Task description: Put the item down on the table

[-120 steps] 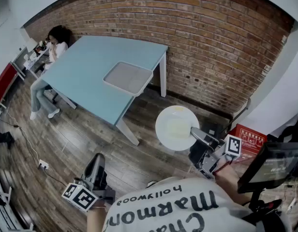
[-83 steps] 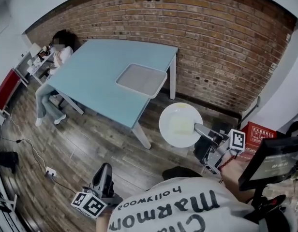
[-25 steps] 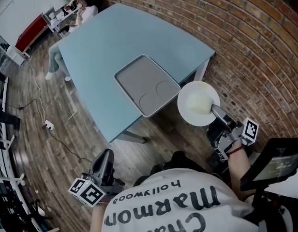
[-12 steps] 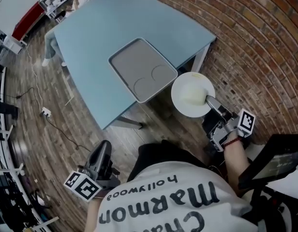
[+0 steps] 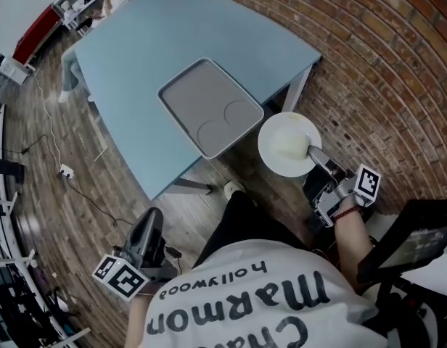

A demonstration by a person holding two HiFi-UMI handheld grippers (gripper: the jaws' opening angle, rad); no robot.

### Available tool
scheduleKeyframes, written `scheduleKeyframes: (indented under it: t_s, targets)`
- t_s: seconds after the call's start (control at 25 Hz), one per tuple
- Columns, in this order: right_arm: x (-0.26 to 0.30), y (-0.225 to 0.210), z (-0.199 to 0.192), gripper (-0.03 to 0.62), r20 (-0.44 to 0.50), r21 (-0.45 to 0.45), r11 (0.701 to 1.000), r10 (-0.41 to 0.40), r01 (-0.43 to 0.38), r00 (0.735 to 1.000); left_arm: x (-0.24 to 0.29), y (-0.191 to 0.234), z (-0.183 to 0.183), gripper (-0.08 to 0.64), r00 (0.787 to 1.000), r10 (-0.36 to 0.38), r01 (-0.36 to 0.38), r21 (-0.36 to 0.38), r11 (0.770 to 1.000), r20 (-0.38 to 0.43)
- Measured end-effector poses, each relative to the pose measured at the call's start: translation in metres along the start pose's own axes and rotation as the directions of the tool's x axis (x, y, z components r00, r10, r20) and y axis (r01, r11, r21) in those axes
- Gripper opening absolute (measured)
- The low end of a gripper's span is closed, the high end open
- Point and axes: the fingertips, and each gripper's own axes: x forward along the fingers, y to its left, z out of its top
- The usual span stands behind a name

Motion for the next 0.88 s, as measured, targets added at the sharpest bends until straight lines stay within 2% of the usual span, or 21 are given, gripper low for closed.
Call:
scheduleKeyframes:
  t_s: [0.36, 0.56, 0.88]
  targets:
    - [0.032, -0.023, 0.016, 0.048, -0.008, 0.004, 0.998, -0.058, 0.058, 0.998, 0.046, 0.026, 0.027, 0.035, 1.0, -0.001, 0.001, -0.019, 1.0, 0.007]
    - [0.059, -0.037, 0.019, 0.048, -0.043, 0.016, 0.995, -0.094, 0.095, 0.995, 0.067, 0.039, 0.03, 0.035, 0.999, 0.005, -0.005, -0.015, 1.0, -0.042]
    - [0.101, -0.056, 0.025, 0.048, -0.073, 0.014, 0.991, -0.132, 0.133, 0.989, 0.089, 0.071, 0.041, 0.035, 0.998, 0.03, -0.033, -0.051, 0.998, -0.051]
